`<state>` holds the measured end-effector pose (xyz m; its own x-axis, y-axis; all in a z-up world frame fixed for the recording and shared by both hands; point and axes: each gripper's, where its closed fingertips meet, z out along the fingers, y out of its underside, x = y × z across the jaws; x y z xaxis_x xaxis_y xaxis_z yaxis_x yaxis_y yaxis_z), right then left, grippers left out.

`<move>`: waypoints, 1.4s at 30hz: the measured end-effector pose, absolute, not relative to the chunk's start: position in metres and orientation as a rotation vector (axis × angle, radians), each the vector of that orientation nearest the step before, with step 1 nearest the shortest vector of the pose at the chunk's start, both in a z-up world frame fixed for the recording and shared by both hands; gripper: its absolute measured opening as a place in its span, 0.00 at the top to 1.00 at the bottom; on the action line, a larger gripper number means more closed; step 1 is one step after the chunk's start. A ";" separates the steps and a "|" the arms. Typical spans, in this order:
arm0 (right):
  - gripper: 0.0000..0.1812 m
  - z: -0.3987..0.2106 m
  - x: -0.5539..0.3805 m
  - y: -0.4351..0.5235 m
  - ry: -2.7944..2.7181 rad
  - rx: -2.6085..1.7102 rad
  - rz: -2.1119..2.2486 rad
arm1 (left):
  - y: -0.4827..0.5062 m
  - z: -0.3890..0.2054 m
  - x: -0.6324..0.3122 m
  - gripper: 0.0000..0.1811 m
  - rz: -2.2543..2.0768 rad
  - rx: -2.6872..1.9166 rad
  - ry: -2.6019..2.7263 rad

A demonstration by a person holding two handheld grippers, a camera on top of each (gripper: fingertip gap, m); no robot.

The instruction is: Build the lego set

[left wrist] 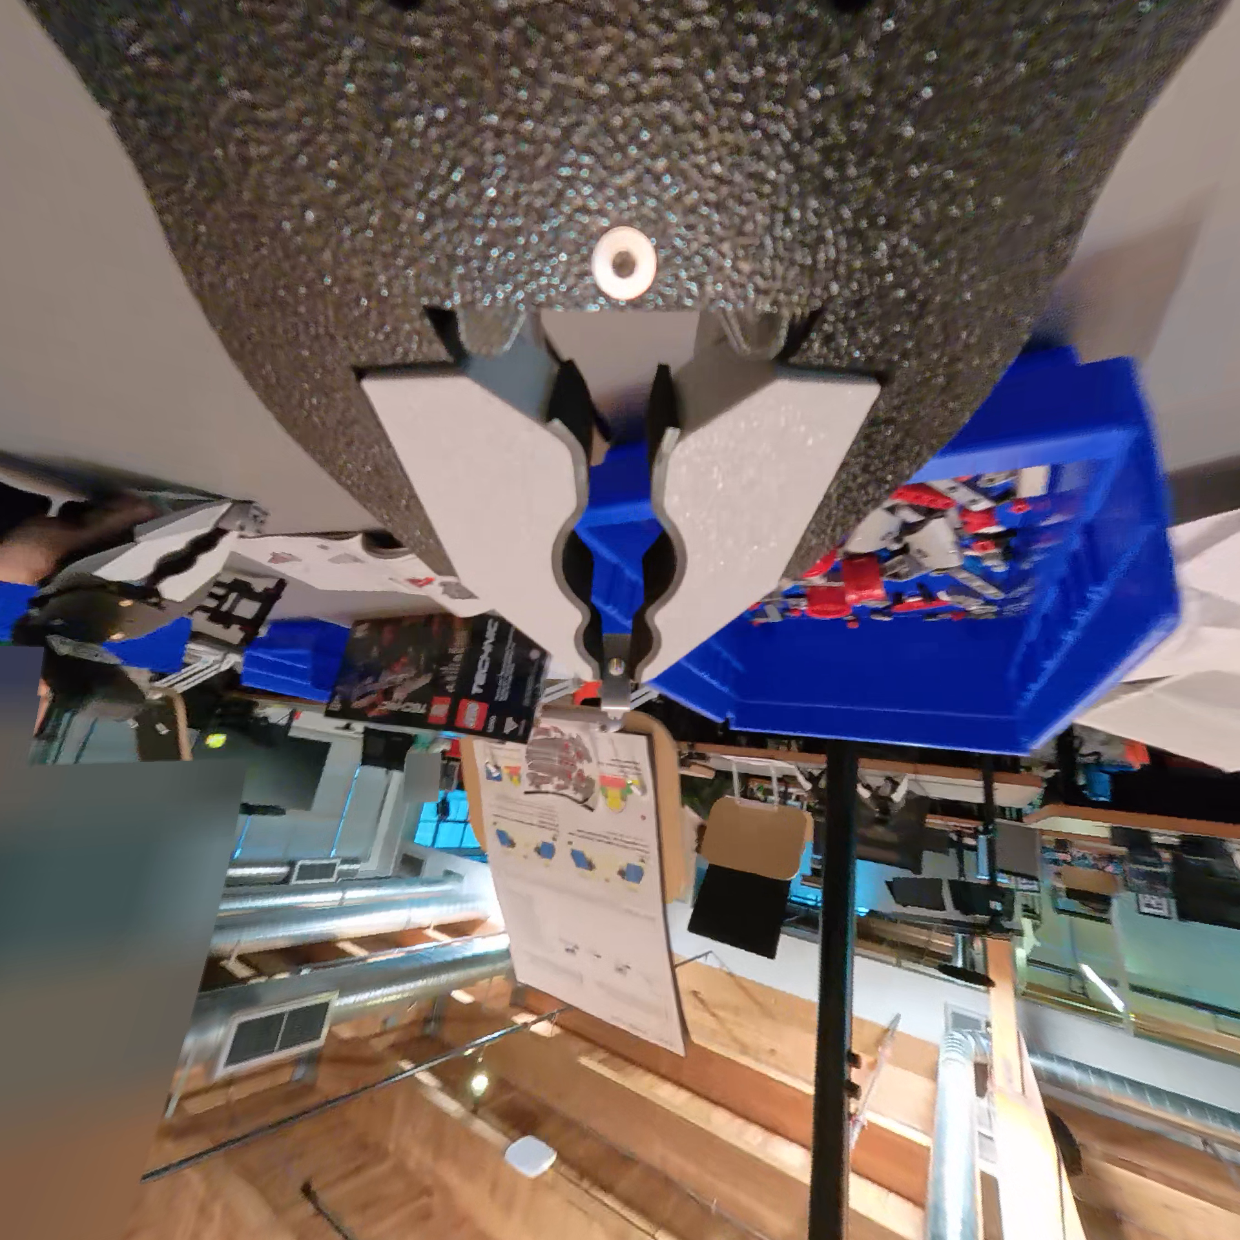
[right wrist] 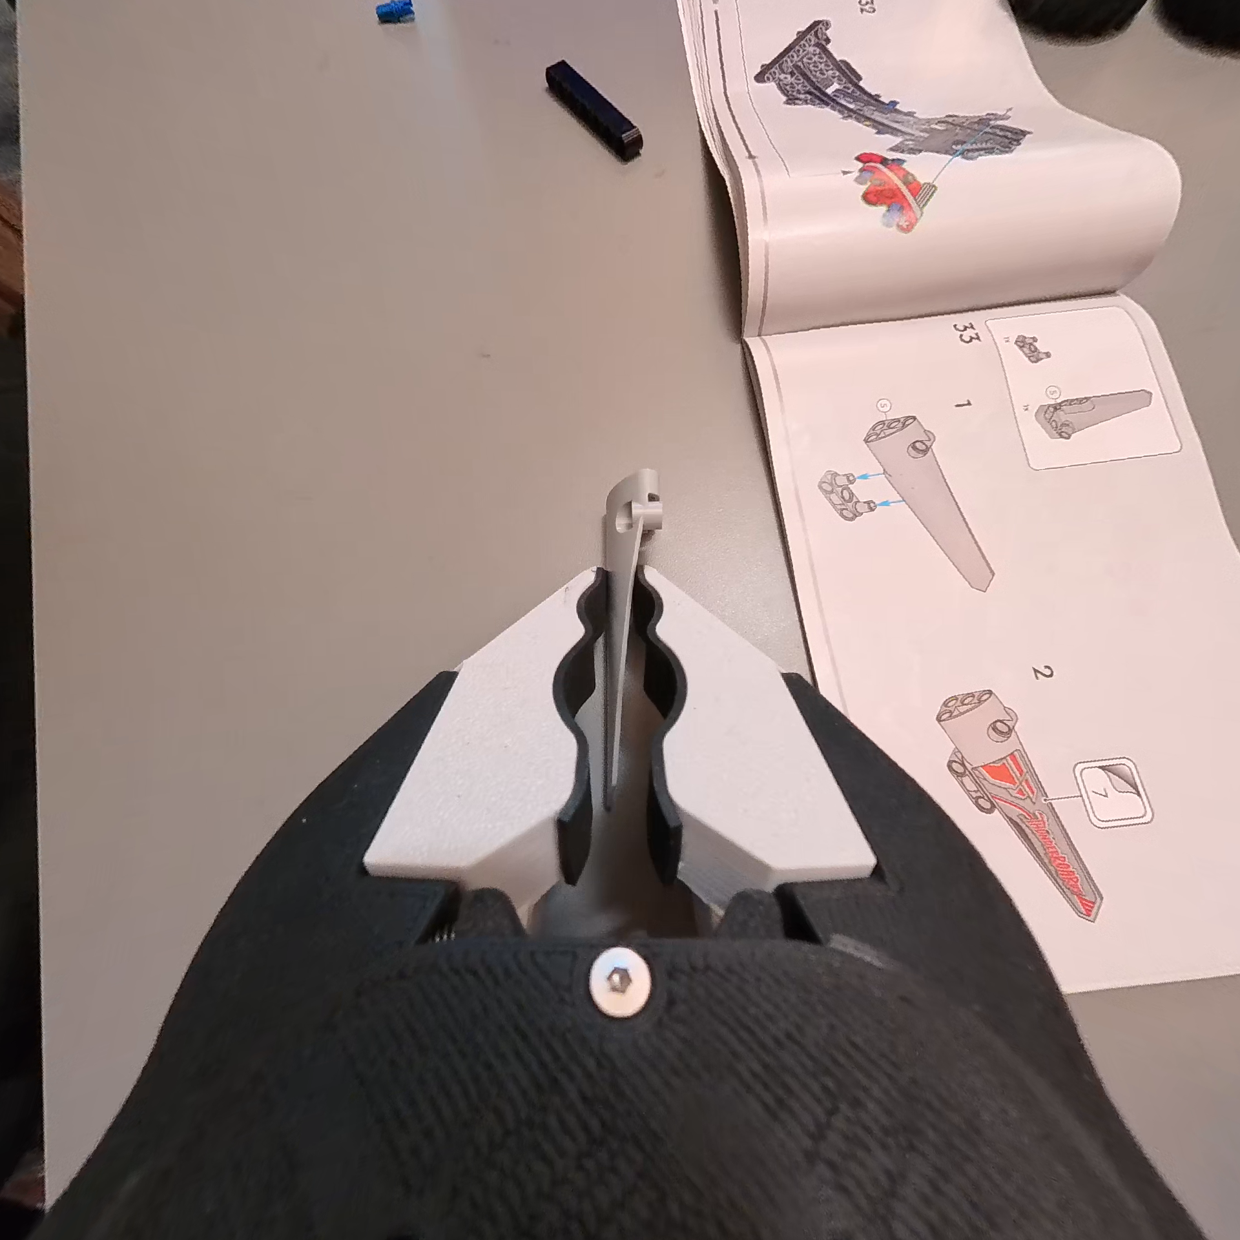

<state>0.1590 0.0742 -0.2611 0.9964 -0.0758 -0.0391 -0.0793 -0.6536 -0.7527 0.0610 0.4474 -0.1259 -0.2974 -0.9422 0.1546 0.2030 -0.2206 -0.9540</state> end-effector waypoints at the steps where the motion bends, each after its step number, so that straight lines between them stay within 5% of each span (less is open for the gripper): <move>1: 0.97 -0.261 0.159 0.074 0.108 -2.285 0.007 | 0.456 -0.127 0.061 0.97 -1.652 -1.029 1.139; 13: 0.97 -0.261 0.159 0.074 0.125 -2.282 0.043 | 0.565 -0.120 0.043 0.97 -1.638 -1.104 0.959; 20: 0.97 -0.261 0.159 0.074 0.131 -2.280 0.059 | 0.488 -0.096 0.047 0.97 -1.816 -0.948 0.909; 34: 0.97 -0.261 0.159 0.075 0.130 -2.280 0.060 | 0.592 -0.109 0.045 0.98 -1.607 -1.043 0.816; 42: 0.97 -0.261 0.159 0.075 0.133 -2.280 0.067 | 0.545 -0.105 0.064 0.98 -1.702 -0.993 0.852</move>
